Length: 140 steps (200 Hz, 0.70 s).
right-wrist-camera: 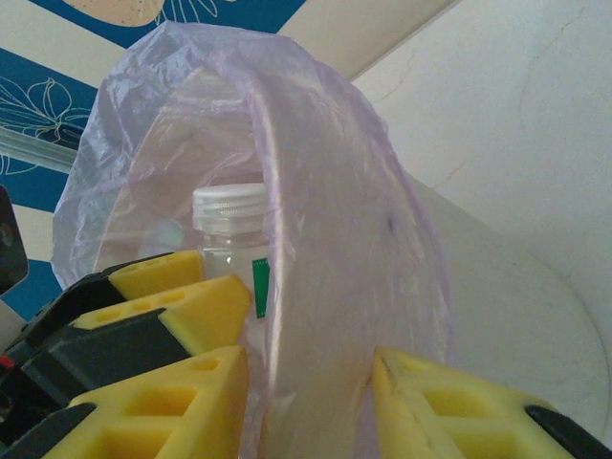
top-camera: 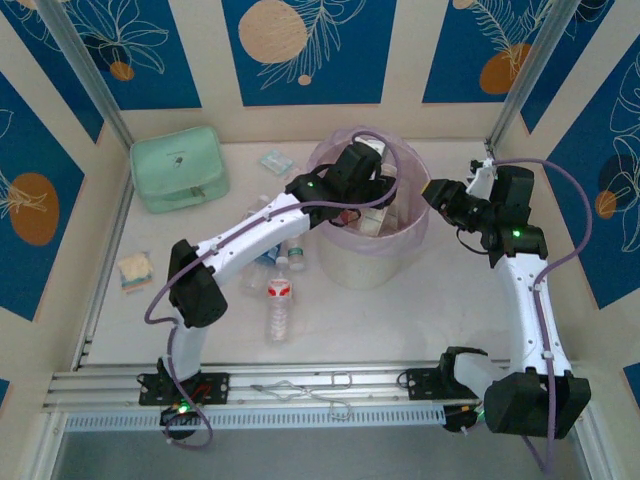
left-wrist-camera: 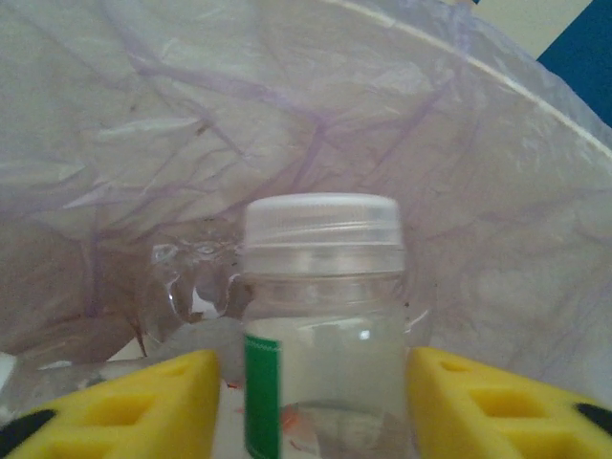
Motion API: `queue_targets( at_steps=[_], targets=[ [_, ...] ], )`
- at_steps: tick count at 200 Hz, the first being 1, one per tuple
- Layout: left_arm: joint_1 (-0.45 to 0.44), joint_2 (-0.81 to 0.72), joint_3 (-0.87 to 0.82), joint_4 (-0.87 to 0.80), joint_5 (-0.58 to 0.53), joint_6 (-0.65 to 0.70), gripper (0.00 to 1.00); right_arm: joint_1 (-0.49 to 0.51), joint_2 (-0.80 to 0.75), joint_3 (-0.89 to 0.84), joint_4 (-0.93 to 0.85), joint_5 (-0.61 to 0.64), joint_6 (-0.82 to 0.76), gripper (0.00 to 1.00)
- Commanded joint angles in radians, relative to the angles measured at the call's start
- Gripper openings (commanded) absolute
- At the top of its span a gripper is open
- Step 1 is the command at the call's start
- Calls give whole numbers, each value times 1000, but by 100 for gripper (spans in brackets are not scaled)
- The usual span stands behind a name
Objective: Put the plastic bottles in the bin
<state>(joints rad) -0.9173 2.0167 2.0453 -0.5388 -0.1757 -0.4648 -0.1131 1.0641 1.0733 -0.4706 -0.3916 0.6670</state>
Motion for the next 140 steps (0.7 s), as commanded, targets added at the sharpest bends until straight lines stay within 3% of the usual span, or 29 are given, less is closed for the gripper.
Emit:
queue_targets(
  at_steps=[1,25,63,121,140],
  targets=[
    [0,-18,19,-175,73,66,66,6,-4,-3,4,13,9,39],
    [0,-56,42,-144,140,99,85,9,-5,0,9,21,12,39],
    [-1,-147,99,-154,120,163,99,12,-4,-4,-3,20,6,39],
    [23,-337,37,-205,-39,274,99,15,-1,-1,23,0,29,41],
    [109,-419,-58,-258,-124,264,99,20,-6,-4,43,-31,42,48]
  ],
)
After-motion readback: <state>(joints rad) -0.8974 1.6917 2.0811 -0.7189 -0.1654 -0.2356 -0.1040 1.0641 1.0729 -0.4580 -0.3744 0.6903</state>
